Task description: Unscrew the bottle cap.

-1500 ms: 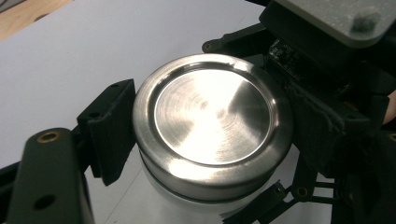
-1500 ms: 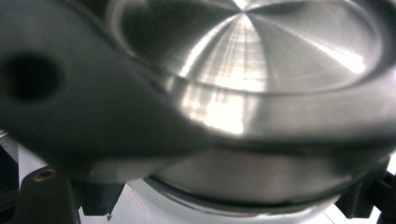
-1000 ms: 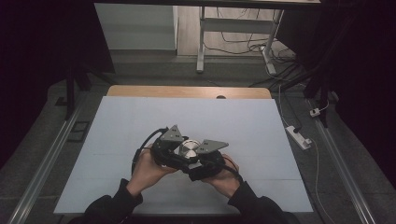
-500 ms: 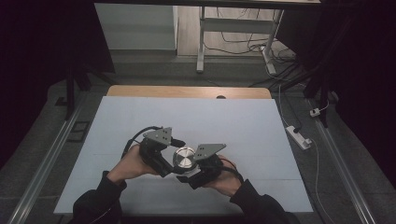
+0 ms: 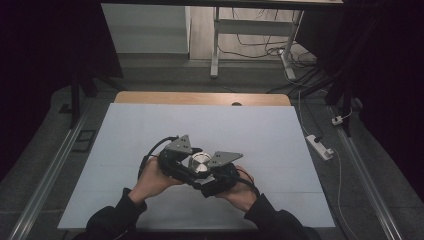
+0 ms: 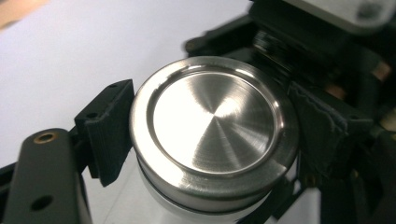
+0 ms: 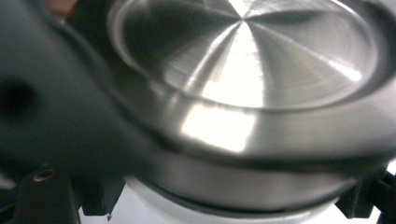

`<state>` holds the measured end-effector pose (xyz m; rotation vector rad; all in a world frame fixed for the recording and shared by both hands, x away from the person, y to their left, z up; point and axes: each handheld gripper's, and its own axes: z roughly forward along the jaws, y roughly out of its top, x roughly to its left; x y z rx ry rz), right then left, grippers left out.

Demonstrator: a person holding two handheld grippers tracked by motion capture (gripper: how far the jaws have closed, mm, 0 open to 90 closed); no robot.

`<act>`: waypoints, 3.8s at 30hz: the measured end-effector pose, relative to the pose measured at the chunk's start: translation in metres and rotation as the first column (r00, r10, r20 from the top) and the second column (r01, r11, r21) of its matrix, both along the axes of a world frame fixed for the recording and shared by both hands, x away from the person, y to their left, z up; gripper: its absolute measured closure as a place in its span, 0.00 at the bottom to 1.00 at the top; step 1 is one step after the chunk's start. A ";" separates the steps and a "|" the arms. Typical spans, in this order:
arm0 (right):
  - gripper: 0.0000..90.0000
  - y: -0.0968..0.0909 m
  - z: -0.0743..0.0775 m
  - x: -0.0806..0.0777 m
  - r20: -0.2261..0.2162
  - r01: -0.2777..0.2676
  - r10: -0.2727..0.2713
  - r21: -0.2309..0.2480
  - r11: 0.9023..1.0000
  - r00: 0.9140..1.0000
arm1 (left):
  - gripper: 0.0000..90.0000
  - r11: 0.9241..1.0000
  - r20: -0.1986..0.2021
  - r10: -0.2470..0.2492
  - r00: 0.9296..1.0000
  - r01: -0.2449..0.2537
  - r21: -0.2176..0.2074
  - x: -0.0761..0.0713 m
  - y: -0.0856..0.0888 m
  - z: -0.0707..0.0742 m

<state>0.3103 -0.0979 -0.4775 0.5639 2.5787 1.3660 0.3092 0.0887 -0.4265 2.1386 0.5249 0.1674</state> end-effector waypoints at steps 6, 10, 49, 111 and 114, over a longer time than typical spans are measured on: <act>0.17 -0.002 -0.002 0.004 -0.010 0.096 -0.095 0.012 0.995 0.995 | 0.21 0.995 0.026 0.104 0.994 -0.104 -0.003 -0.004 -0.011 -0.003; 0.17 -0.004 0.001 0.003 -0.004 0.071 -0.070 0.029 0.997 0.998 | 0.05 1.000 0.008 0.023 1.000 -0.023 -0.014 0.000 -0.005 0.002; 0.17 -0.004 0.000 0.003 -0.011 0.079 -0.079 -0.001 0.997 0.997 | 0.22 0.993 0.020 0.122 0.992 -0.122 -0.005 -0.010 -0.009 0.002; 0.17 -0.008 0.004 0.003 0.004 0.050 -0.050 0.022 0.999 0.999 | 0.22 0.995 0.046 0.068 0.997 -0.065 -0.071 -0.014 0.019 0.019; 0.17 -0.011 0.003 0.007 0.010 0.064 -0.064 0.013 0.998 0.998 | 0.22 0.996 0.039 0.062 0.997 -0.059 -0.073 -0.015 0.020 0.018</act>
